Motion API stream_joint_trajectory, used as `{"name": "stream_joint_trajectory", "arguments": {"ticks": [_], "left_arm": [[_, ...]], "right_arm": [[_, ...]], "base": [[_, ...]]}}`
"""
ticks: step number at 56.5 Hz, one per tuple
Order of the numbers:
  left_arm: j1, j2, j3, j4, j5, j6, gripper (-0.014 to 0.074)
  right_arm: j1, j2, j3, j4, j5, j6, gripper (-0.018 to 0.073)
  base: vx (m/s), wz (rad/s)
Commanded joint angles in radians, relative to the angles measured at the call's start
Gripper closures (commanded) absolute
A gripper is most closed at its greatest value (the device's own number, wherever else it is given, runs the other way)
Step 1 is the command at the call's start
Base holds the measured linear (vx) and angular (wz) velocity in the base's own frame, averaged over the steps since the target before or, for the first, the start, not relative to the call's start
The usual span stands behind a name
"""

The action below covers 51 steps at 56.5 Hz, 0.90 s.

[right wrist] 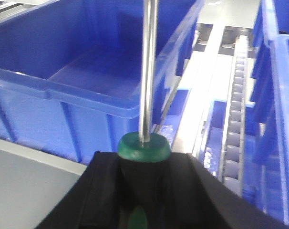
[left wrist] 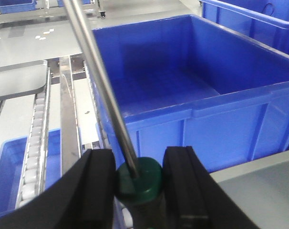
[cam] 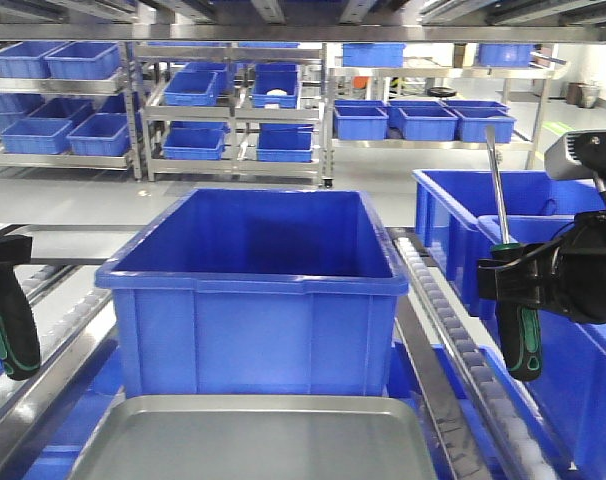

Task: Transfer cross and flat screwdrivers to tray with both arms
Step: 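Lower both screwdrivers toward the metal tray beside the blue bin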

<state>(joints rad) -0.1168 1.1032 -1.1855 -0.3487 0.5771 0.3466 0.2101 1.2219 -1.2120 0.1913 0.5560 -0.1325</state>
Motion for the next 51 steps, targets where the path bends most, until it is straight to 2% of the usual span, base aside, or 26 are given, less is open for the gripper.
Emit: {"name": "stream_joint_trajectory", "arguments": {"ticks": [1,43,51], "left_arm": [[-0.003,-0.022,-0.031,-0.024,-0.090,-0.001,0.0602],[-0.003,-0.022,-0.031,-0.024,-0.090,-0.001,0.0602],[-0.003,-0.022,-0.031,-0.026,-0.107,-0.001,0.0602]], "right_arm": [[-0.003,-0.028,-0.033,0.006,-0.083,-0.005,0.0567],[-0.003,-0.028,-0.033,0.006,-0.083,-0.005,0.0567],[-0.003,-0.028,-0.033,0.040,-0.082,0.003,0.0567]], "base": [[0.03,-0.10],[0.00,-0.01],[0.00,0.00]]}}
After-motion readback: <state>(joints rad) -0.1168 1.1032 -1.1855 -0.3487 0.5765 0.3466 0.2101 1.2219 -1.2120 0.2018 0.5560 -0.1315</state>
